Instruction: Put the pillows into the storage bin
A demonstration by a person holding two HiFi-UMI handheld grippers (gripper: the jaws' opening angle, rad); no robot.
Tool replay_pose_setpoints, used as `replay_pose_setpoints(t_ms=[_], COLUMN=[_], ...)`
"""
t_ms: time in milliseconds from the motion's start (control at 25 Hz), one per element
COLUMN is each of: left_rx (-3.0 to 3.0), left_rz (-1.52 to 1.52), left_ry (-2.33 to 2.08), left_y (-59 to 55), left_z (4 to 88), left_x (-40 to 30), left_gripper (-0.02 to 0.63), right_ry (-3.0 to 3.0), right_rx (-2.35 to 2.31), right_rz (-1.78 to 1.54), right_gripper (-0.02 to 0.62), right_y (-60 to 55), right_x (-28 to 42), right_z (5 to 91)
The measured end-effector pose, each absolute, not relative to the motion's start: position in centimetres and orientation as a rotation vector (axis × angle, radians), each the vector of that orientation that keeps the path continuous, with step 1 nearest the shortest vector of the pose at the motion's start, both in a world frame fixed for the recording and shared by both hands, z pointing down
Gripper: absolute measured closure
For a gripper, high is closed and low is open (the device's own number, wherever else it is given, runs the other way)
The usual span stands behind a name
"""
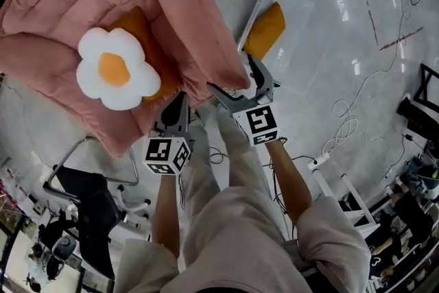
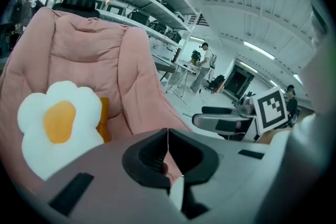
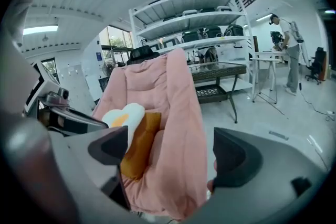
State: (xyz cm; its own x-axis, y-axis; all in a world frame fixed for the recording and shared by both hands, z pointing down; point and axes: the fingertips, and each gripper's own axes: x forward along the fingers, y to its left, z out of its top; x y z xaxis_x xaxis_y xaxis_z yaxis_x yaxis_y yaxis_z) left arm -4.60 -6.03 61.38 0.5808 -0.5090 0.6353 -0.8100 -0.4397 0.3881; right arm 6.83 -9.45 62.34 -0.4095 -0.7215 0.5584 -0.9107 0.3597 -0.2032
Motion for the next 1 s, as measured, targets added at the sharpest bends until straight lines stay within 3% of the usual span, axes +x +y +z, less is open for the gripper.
replay_pose_setpoints(t_ms=[600,880,1000], left_rx=[1.966,1.921,1.908], left_rz=[0.447,0.413,0.401], left_ry=[-1.301,-1.358,-1.371], left_y=[-4.6,-3.6,-3.2], left_z=[61.3,61.1,61.1], left_x=[-20.0,-24.7,-25.9], left_gripper=[0.594,0.594,0.594], right_ry=[-2.363,-2.274,-2.235], right_rx=[1.01,0.919,0.915], right_rz=[0.743,0.876,0.899], right_gripper=[0.091,0.101,0.135], right_y=[-9.9,-11.4,-12.3], right_x=[-13.5,-19.3,-20.7], right_z=[67.7,74.1,76.1])
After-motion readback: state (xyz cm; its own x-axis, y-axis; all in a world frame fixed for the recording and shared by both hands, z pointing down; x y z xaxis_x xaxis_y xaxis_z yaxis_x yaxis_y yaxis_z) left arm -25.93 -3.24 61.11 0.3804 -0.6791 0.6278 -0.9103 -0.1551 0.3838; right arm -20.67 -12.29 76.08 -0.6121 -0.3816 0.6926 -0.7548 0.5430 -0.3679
